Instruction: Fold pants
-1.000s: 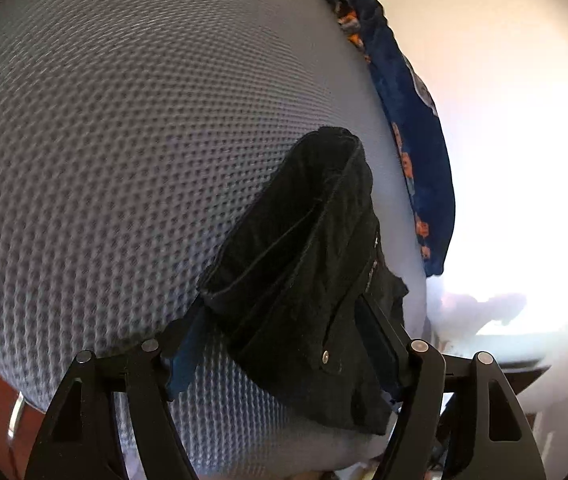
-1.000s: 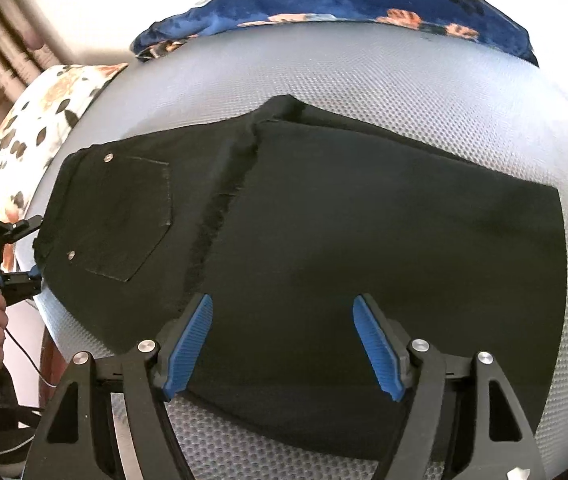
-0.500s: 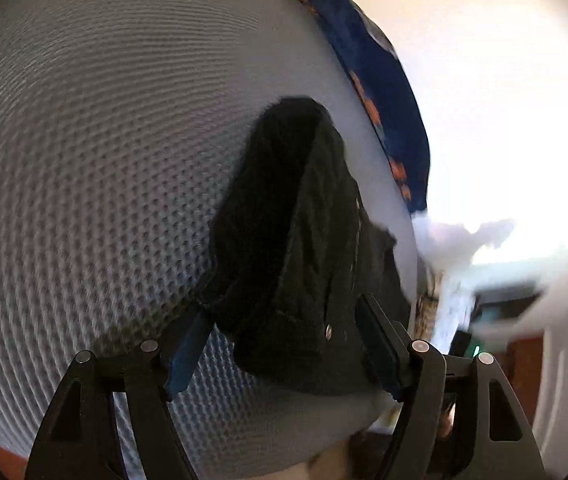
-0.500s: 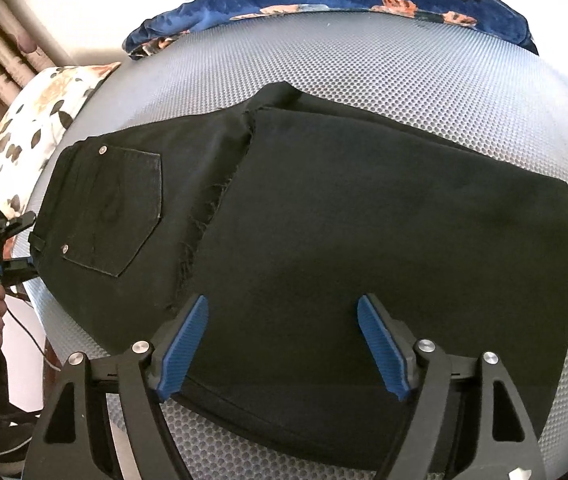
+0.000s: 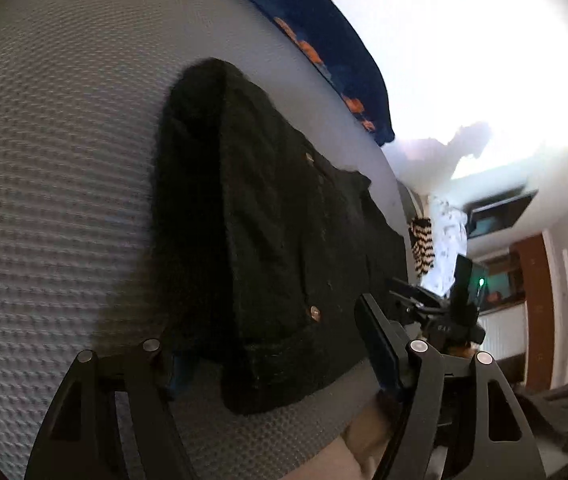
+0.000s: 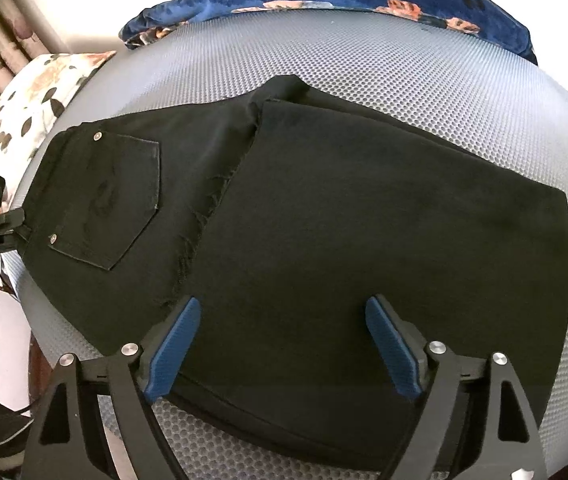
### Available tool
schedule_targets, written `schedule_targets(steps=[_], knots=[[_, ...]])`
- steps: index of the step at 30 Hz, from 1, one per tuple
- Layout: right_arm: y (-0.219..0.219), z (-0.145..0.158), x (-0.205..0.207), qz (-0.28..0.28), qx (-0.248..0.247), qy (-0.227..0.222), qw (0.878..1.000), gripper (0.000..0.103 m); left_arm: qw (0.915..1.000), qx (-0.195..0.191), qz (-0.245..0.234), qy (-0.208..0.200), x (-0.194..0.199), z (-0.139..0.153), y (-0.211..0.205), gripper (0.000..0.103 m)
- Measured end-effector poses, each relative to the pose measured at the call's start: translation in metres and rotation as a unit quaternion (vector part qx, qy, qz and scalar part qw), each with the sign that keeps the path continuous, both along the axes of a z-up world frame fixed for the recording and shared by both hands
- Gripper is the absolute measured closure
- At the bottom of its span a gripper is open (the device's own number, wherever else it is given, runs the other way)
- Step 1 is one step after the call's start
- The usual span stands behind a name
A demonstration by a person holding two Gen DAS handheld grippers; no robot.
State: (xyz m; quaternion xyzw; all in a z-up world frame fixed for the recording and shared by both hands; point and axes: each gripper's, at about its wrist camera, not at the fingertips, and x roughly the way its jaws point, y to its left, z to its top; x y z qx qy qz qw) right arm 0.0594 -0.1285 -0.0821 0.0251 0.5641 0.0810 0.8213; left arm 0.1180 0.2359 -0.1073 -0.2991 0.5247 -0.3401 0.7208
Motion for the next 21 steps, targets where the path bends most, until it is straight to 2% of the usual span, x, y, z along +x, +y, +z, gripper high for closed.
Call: schedule_targets(steps=[2,5,7,9,11,14,16,21], knots=[[-0.001,0.000,0.002,-0.001,0.001,0.001,1.000,0.020,0.9995,-0.006,0.031,0.001,0.002,-0.002,0.000,0.034],[-0.001,0.000,0.004,-0.003,0.002,0.003,1.000,0.016,0.9961,-0.020,0.083,0.023,0.003,-0.009,0.006,0.044],[0.000,0.000,0.006,-0.003,-0.002,0.004,1.000,0.016,0.9935,0.002,0.109,0.034,0.001,-0.012,0.010,0.069],[-0.002,0.000,0.005,-0.001,-0.002,0.003,1.000,0.016,0.9913,0.008,0.126,0.038,-0.003,-0.012,0.013,0.075],[-0.005,0.001,0.005,-0.002,0.005,0.003,1.000,0.016,0.9900,0.021,0.135,0.036,-0.007,-0.004,0.013,0.076],[-0.011,0.006,0.005,-0.005,0.016,0.001,1.000,0.017,0.9900,0.051,0.132,-0.012,-0.011,0.027,0.002,0.077],[-0.016,0.011,0.005,-0.009,0.015,-0.005,1.000,0.017,0.9896,0.054,0.129,-0.035,-0.013,0.048,-0.009,0.077],[-0.033,0.025,0.003,-0.020,0.015,-0.025,0.999,0.017,0.9833,0.101,0.118,-0.095,-0.023,0.090,-0.052,0.077]])
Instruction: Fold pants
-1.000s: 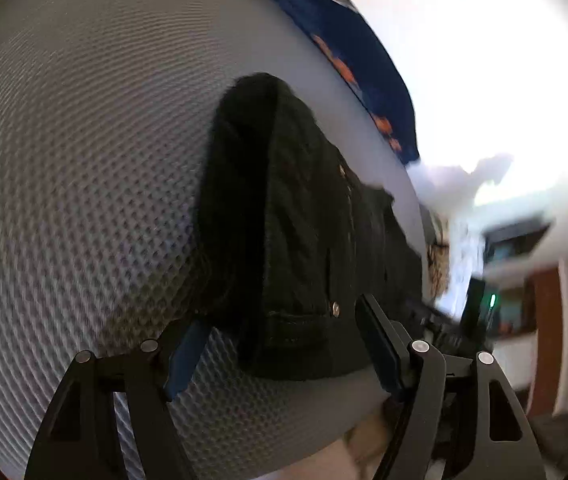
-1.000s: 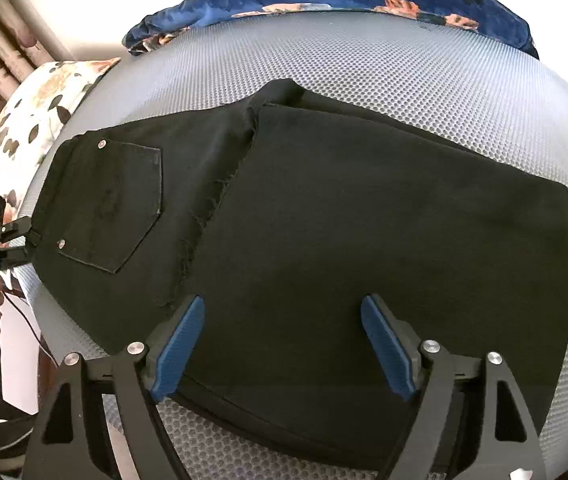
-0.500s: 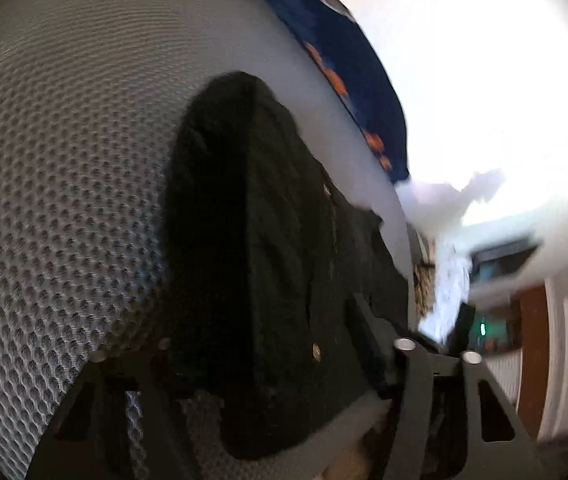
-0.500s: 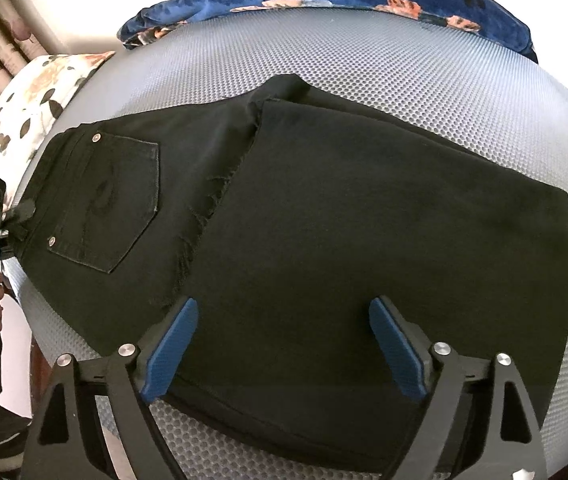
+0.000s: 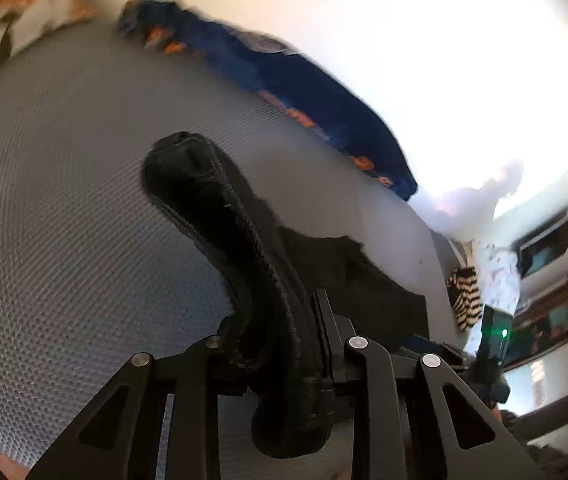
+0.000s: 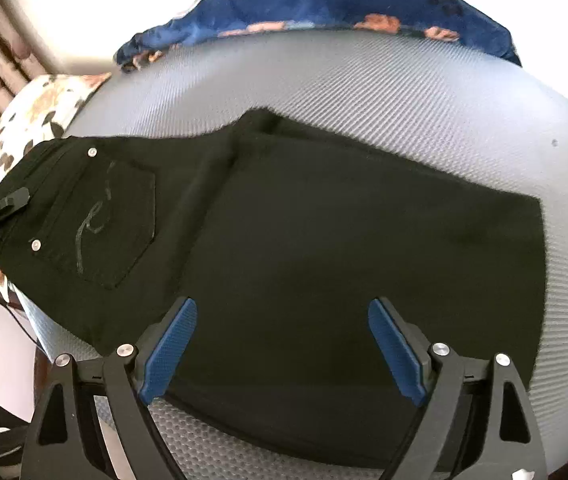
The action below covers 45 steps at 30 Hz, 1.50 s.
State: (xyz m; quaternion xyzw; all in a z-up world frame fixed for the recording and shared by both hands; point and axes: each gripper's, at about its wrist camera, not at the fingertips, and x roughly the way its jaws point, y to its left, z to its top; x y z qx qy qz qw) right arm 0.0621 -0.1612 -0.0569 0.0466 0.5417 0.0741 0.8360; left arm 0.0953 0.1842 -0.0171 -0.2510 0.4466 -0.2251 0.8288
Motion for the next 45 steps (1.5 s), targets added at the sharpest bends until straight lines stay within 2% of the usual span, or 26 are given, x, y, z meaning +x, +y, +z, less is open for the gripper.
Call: schedule_targets(steps=[3,8,14,19,26,30,32,33,34,36,39,43,45], knots=[[-0.013,0.009,-0.003,-0.008,0.004,-0.013,1.000,0.017,0.9993,0.023,-0.014,-0.025,-0.007,0.019,-0.033,0.077],[-0.035,0.021,-0.010,-0.023,0.011,-0.028,0.999,0.017,0.9977,0.022,-0.047,-0.044,-0.008,0.040,-0.101,0.077],[-0.077,0.031,-0.022,-0.066,0.018,-0.041,0.997,0.017,0.9912,0.016,-0.122,-0.048,-0.002,0.040,-0.197,0.077],[-0.115,0.038,-0.031,-0.106,0.022,-0.046,0.993,0.017,0.9841,0.009,-0.175,-0.028,0.000,0.016,-0.260,0.077],[-0.140,0.036,-0.036,-0.136,0.035,-0.033,0.990,0.017,0.9761,0.078,-0.203,0.004,0.000,-0.039,-0.311,0.075],[-0.140,0.031,-0.033,-0.133,0.038,-0.026,0.990,0.017,0.9711,0.099,-0.217,-0.012,-0.009,-0.035,-0.311,0.064],[-0.140,0.027,-0.027,-0.130,0.053,-0.023,0.990,0.017,0.9661,0.105,-0.235,-0.021,-0.014,-0.029,-0.312,0.048],[-0.141,0.025,-0.026,-0.128,0.062,-0.020,0.990,0.017,0.9660,0.093,-0.240,-0.025,-0.016,-0.025,-0.310,0.028],[-0.141,0.023,-0.024,-0.128,0.077,-0.017,0.989,0.017,0.9677,0.081,-0.237,-0.034,-0.019,-0.020,-0.306,0.020],[-0.144,0.019,-0.021,-0.131,0.099,-0.013,0.986,0.017,0.9682,0.071,-0.234,-0.054,-0.023,-0.009,-0.297,0.014],[-0.153,0.010,-0.015,-0.139,0.128,-0.004,0.982,0.017,0.9726,0.069,-0.213,-0.062,-0.026,0.001,-0.273,0.014],[-0.164,0.004,-0.011,-0.128,0.191,0.000,0.973,0.019,0.9805,0.099,-0.160,-0.056,-0.024,0.000,-0.235,0.014],[-0.165,0.005,-0.011,-0.117,0.204,-0.002,0.972,0.019,0.9837,0.120,-0.123,-0.053,-0.023,-0.004,-0.211,0.014]])
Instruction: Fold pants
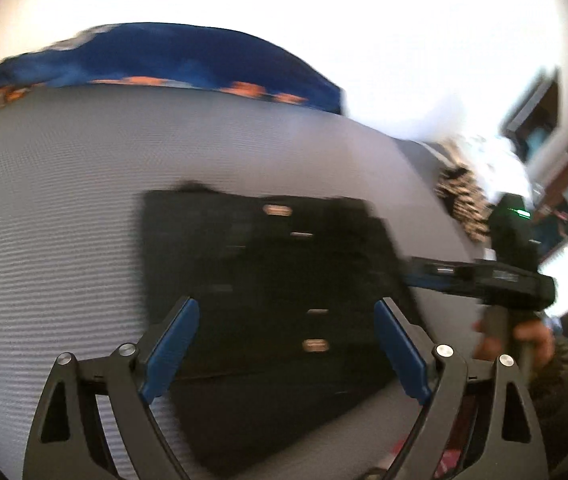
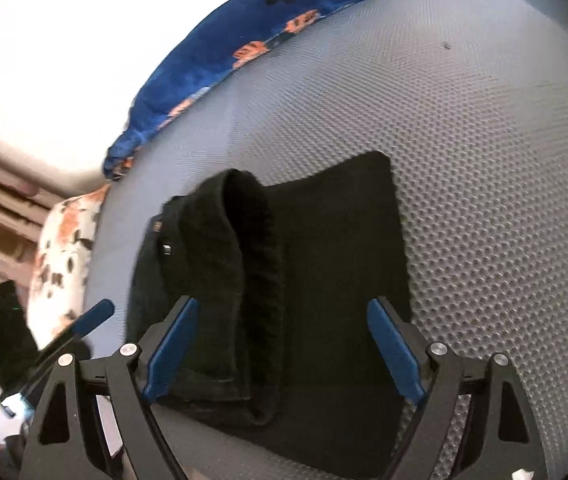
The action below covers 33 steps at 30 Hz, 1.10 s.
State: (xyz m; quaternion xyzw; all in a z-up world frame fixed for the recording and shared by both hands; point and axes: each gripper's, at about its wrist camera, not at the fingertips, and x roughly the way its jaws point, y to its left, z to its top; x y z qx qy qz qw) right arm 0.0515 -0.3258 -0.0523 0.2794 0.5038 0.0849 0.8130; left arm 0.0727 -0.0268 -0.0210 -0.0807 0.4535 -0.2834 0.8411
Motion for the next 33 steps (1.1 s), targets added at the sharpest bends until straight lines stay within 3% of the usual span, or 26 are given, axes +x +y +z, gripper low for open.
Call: schedule_targets(steps=[5,7,10,15,17,19,20,24,29,33], knots=[[0.005,-0.009,0.010,0.040,0.045,0.002,0.998,0.025,0.9963,0.009,0.079,0.034,0.010,-0.024,0.047,0.014],[0.006,-0.017,0.015,0.054,0.063,0.013,0.996,0.041,0.9946,0.007,0.094,0.045,0.012,-0.031,0.057,0.014],[0.005,-0.027,0.023,0.067,0.066,0.024,0.995,0.055,0.9921,0.010,0.111,0.056,0.011,-0.039,0.067,0.014],[0.010,-0.032,0.042,0.087,0.088,0.001,0.992,0.056,0.9891,0.008,0.127,0.074,0.013,-0.049,0.075,0.014],[0.017,-0.034,0.052,0.098,0.097,-0.006,0.990,0.061,0.9883,0.011,0.131,0.078,0.019,-0.051,0.072,0.014],[0.021,-0.036,0.058,0.097,0.110,-0.003,0.989,0.082,0.9877,0.018,0.134,0.078,0.021,-0.052,0.070,0.014],[0.023,-0.036,0.058,0.092,0.118,0.002,0.989,0.083,0.9878,0.021,0.133,0.078,0.026,-0.052,0.063,0.014],[0.028,-0.007,0.044,0.073,0.094,-0.016,0.993,0.093,0.9895,0.023,0.126,0.067,0.032,-0.048,0.057,0.014],[0.024,0.042,0.023,0.045,0.048,-0.052,0.996,0.094,0.9924,0.027,0.105,0.058,0.041,-0.045,0.037,0.014],[0.000,0.052,0.014,0.009,0.002,-0.055,0.998,0.094,0.9947,0.031,0.083,0.052,0.043,-0.043,0.018,0.014]])
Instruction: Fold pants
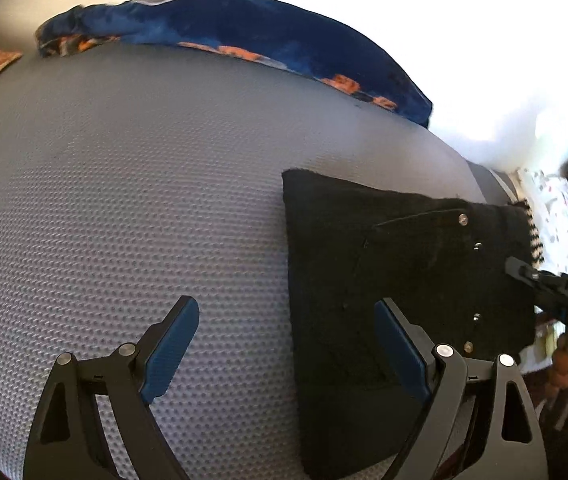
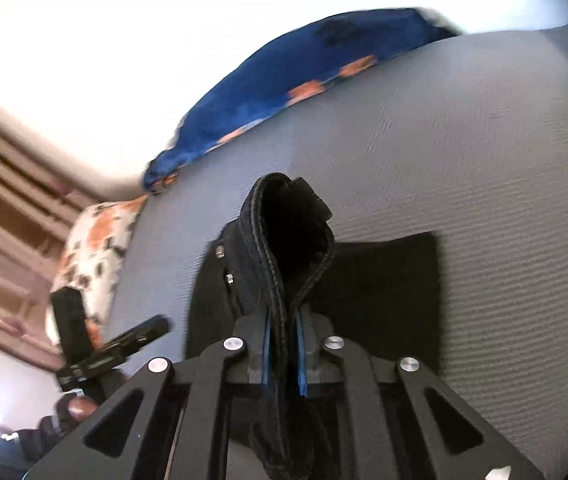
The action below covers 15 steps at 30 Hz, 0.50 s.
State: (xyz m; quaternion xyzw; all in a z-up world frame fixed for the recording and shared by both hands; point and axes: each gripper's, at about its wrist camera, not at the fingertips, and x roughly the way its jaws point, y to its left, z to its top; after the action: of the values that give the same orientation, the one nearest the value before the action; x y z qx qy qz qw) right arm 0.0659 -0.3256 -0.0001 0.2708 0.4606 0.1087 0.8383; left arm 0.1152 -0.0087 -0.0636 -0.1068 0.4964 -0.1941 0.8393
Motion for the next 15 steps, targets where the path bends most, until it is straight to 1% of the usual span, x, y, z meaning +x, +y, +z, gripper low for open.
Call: schedule_targets(steps=[1,4,6,8,10,12,13,15], knots=[[-0.007,-0.007,0.000,-0.007,-0.004,0.009,1.000,0.094,1.0000,0.003,-0.004,0.000,0.001,-0.001,-0.005,0.014],[-0.018,-0.040,0.003,-0.021,-0.042,0.052,0.998,0.094,0.9997,0.011,-0.022,0.007,0.003,-0.007,-0.019,0.014],[-0.021,-0.052,0.003,-0.028,-0.051,0.055,0.997,0.094,0.9990,0.027,-0.034,0.013,0.001,-0.014,-0.028,0.014],[-0.024,-0.053,0.004,-0.035,-0.041,0.057,0.997,0.090,0.9976,0.039,-0.053,0.024,0.000,-0.024,-0.036,0.014],[-0.026,-0.050,0.004,-0.038,-0.052,0.065,0.996,0.079,0.9959,0.054,-0.064,0.032,-0.004,-0.032,-0.043,0.014],[-0.027,-0.044,0.001,-0.033,-0.063,0.068,0.995,0.073,0.9940,0.078,-0.077,0.008,-0.012,-0.031,-0.050,0.014],[-0.025,-0.040,-0.002,-0.030,-0.071,0.071,0.995,0.072,0.9930,0.083,-0.084,0.007,-0.013,-0.031,-0.053,0.014],[-0.023,-0.034,-0.010,-0.027,-0.074,0.069,0.994,0.072,0.9930,0.078,-0.088,0.010,-0.016,-0.031,-0.054,0.014]])
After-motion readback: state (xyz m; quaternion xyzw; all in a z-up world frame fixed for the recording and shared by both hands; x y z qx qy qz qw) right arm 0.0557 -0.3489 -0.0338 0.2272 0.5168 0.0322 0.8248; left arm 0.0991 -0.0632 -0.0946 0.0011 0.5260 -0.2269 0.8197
